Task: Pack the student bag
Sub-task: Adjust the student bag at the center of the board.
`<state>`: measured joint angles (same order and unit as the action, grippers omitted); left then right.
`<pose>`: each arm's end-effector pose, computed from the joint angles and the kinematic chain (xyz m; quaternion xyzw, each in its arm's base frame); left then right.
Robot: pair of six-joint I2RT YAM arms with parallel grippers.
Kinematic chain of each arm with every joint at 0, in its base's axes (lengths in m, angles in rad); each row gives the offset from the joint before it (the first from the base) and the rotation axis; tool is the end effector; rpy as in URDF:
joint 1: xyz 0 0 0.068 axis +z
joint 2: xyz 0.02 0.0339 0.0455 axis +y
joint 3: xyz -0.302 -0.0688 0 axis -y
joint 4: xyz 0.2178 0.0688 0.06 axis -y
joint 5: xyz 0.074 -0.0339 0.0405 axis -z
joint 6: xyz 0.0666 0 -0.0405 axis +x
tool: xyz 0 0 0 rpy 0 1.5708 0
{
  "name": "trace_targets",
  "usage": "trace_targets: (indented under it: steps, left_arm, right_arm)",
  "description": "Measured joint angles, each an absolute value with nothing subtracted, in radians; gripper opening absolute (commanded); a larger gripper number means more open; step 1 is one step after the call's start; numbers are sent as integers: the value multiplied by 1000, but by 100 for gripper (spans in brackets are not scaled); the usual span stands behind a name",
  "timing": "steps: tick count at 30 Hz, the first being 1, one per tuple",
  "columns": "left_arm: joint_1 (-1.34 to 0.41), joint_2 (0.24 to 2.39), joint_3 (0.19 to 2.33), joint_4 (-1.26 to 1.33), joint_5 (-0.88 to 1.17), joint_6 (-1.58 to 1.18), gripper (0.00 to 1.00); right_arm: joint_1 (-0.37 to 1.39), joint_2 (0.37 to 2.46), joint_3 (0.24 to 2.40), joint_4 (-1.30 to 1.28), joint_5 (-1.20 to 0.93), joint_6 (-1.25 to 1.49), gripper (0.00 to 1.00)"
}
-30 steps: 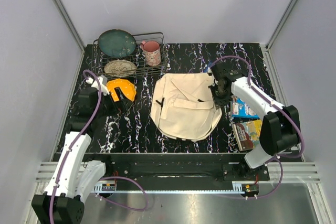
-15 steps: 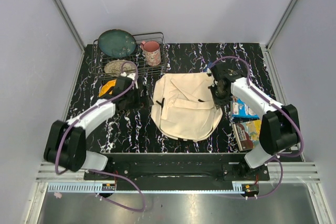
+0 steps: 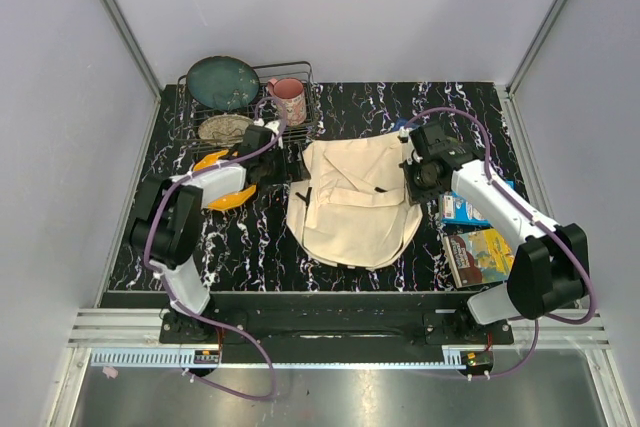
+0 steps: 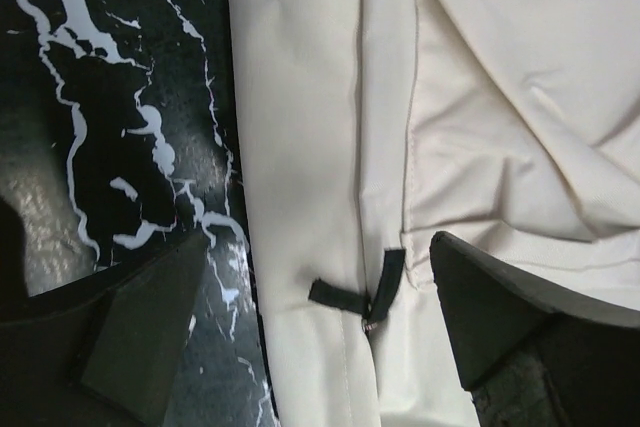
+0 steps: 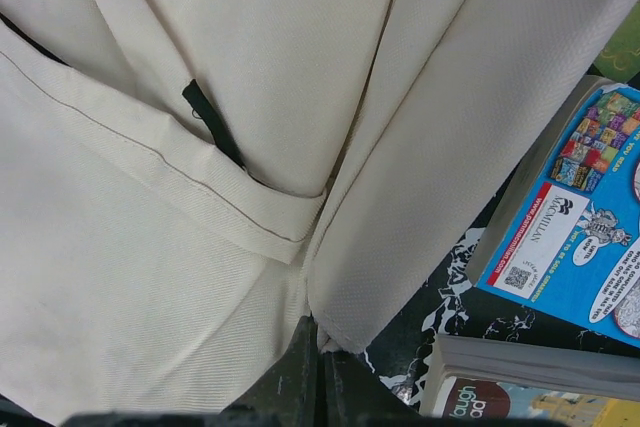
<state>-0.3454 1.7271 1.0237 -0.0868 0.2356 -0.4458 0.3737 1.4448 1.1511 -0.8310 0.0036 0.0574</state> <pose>0.3425 -0.1398 0.2181 -0.0014 0.9195 -0.2459 0.3068 0.2501 0.0978 0.2806 -0.1532 0.9631 0.0456 0.2165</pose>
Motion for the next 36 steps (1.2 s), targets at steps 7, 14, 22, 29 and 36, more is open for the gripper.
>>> trace_targets:
  steps: [7,14,22,29,36]
  left_arm:
    - [-345,1862,1106,-76,247,-443,99]
    - [-345,1911,1155,-55,269,-441,96]
    - [-342,1931,1150,2,339,-437,78]
    - [-331,1933,1088,95,397,-446,37]
    - [-323,1930,1017,175,424,-471,0]
  right_arm:
    - [374,1444,1144,-826,-11,61,4]
    - [374,1438,1135,-816,-20,65,4]
    - [374,1436,1131,-808,-19,78,4]
    - [372,1472,1131,-807,-13,87,5]
    - [372,1530,1123,-802,7,95,4]
